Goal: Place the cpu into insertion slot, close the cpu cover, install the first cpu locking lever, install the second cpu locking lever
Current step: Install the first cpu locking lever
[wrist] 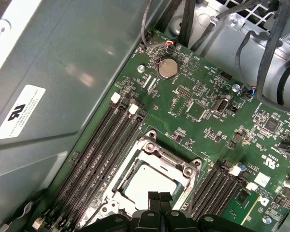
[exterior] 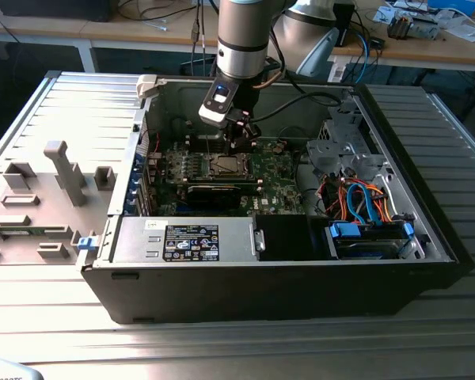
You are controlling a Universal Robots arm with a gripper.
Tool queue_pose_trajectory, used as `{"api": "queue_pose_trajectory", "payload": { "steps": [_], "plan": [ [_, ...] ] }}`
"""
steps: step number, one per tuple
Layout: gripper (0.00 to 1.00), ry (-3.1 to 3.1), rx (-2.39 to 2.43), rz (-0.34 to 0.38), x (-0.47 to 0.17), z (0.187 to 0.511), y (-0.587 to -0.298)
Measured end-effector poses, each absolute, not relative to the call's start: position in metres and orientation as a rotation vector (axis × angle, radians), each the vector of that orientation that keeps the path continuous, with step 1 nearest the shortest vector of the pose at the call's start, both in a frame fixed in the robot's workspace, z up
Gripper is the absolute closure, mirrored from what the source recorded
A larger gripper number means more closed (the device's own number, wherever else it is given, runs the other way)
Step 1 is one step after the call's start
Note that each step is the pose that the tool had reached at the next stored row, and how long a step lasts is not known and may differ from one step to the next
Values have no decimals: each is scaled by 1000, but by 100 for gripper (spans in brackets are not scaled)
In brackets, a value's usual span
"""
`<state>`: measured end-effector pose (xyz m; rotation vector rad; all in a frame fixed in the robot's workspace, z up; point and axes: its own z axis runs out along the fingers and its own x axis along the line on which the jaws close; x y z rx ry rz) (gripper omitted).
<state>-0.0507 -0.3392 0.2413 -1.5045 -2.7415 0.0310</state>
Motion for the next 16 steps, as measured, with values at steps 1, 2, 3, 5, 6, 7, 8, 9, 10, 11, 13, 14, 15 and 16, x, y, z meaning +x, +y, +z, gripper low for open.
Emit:
{"api": "queue_pose_trajectory", "payload": {
  "steps": [1,2,3,5,6,7,8,9,10,11,13,14,15,16],
  "plan": [
    [89,-2742,-1504,31,-51,241,-339],
    [89,-2742,-1503,31,-51,241,-339],
    [89,-2743,-1502,31,-51,241,-339],
    [89,-2744,-1500,31,-51,241,-339],
    [89,-2746,-1497,31,-51,241,-339],
    [89,-2747,-1495,31,-51,241,-339],
    [89,-2748,-1493,31,-51,241,-339],
    [89,-2749,-1492,31,-51,241,-339],
    [89,-2750,-1490,31,-51,241,-339],
    [89,-2751,-1488,31,-51,241,-339],
    [89,-2755,-1480,31,-51,241,-339],
    [89,-2759,-1473,31,-51,241,-339],
    [89,-2762,-1468,31,-51,241,-339],
    [89,-2764,-1462,31,-51,241,-339]
  ]
}}
